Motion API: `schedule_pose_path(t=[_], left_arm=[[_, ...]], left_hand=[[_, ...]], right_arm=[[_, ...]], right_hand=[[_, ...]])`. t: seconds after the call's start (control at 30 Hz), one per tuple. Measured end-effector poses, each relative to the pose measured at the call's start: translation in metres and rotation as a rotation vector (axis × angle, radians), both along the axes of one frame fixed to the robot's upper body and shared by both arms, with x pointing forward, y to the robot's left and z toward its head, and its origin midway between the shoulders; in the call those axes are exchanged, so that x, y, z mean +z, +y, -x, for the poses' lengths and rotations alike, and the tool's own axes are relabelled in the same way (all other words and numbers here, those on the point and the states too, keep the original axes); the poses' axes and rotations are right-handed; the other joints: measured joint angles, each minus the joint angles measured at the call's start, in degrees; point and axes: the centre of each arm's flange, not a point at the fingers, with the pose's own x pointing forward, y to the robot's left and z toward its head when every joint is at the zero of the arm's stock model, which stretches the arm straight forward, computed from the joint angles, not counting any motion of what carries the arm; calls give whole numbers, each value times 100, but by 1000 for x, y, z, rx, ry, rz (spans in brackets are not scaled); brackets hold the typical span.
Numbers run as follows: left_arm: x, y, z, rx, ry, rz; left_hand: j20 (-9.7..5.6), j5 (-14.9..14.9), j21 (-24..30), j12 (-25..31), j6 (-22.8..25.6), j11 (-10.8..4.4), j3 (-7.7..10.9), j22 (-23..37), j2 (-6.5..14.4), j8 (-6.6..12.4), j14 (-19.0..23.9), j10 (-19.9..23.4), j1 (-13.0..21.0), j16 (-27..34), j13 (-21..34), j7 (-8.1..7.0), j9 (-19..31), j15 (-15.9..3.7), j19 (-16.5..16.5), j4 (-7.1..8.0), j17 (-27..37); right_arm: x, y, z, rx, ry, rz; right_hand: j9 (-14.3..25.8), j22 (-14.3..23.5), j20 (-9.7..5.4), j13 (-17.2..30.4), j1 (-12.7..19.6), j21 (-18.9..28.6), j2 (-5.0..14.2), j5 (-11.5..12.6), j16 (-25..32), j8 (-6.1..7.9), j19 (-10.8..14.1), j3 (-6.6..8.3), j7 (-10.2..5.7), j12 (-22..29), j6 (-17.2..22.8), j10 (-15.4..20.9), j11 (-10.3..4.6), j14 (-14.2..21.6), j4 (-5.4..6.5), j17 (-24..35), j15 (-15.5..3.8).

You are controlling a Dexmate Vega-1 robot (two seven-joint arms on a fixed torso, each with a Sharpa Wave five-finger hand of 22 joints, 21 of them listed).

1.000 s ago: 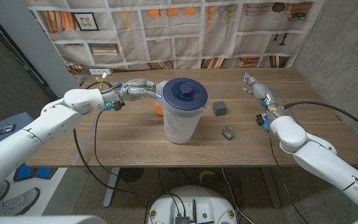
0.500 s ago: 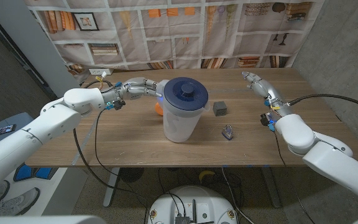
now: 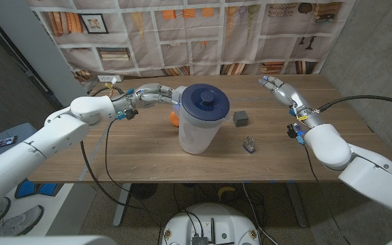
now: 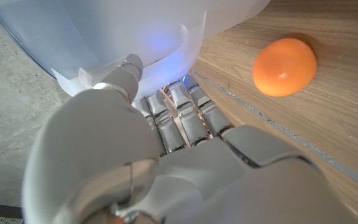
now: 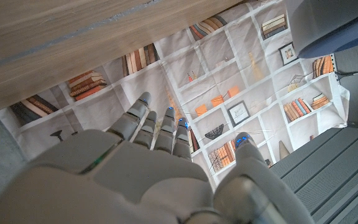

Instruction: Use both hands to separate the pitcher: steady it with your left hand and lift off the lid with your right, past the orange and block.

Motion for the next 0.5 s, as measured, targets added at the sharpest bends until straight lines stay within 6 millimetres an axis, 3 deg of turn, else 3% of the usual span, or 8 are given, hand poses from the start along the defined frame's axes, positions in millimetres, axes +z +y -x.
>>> schedule_pose_path(t=[0.33, 0.5], left_arm=[[-2, -3, 2, 5, 3, 1], [-2, -4, 3, 10, 5, 1]], left_hand=[[0, 0, 0, -1, 13, -11, 40, 0, -1, -9, -1, 11, 0, 0, 0, -12, 29, 0, 0, -8, 1], [0, 0, 0, -7, 12, -30, 40, 0, -1, 3, 30, 30, 0, 0, 30, -12, 29, -10, 0, -8, 6]], right_arm=[[6, 10, 23, -20, -34, 90], [8, 14, 32, -19, -52, 118]], right_hand=[[27, 0, 234, 39, 408, 0, -112, -150, 58, 68, 71, 87, -46, 0, 218, 96, 11, 144, -367, -26, 0], [53, 0, 276, 81, 505, 1, -144, -202, 90, 78, 70, 137, -65, 54, 237, 298, -30, 150, -472, -26, 8]])
